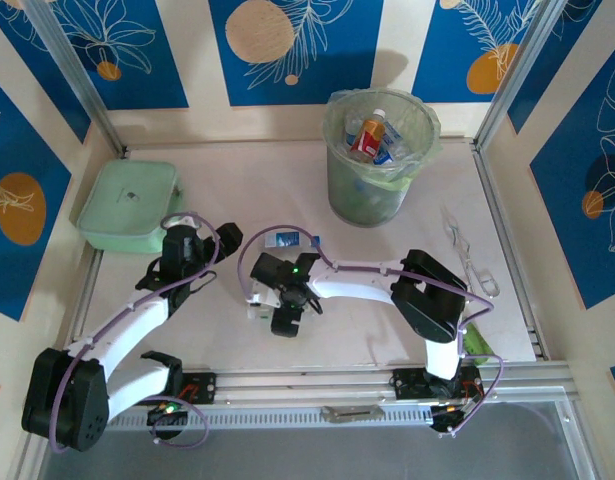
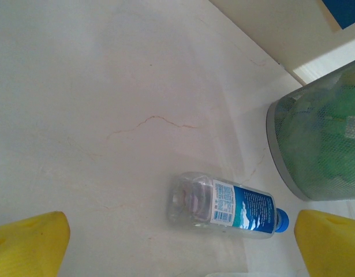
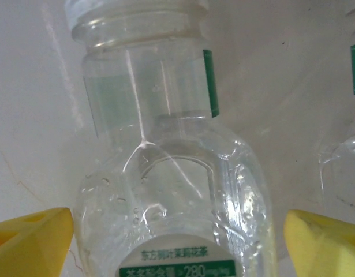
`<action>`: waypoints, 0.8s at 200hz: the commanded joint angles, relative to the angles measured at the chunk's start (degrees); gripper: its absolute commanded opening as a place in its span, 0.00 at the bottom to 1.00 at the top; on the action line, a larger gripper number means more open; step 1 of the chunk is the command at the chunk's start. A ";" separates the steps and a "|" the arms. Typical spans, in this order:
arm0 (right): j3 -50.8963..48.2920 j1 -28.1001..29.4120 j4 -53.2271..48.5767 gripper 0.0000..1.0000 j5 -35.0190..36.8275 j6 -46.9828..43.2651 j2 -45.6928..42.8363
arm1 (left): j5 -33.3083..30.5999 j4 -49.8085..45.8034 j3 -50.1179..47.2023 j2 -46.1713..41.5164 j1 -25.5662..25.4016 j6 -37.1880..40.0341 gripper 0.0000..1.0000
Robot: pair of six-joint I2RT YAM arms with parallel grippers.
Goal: Put the plastic bottles in the bin
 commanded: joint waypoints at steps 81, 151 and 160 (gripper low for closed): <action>-1.40 0.53 0.84 0.75 0.03 -0.45 1.20 | -2.43 -0.85 -0.34 -2.41 0.78 0.71 0.99; -1.89 -1.21 5.47 0.60 -3.02 1.97 -8.50 | -2.32 -0.01 1.02 -0.51 1.61 0.95 0.99; -1.48 -2.16 5.75 0.59 -4.66 2.96 -10.29 | -2.10 0.32 1.11 -0.02 1.66 0.97 0.99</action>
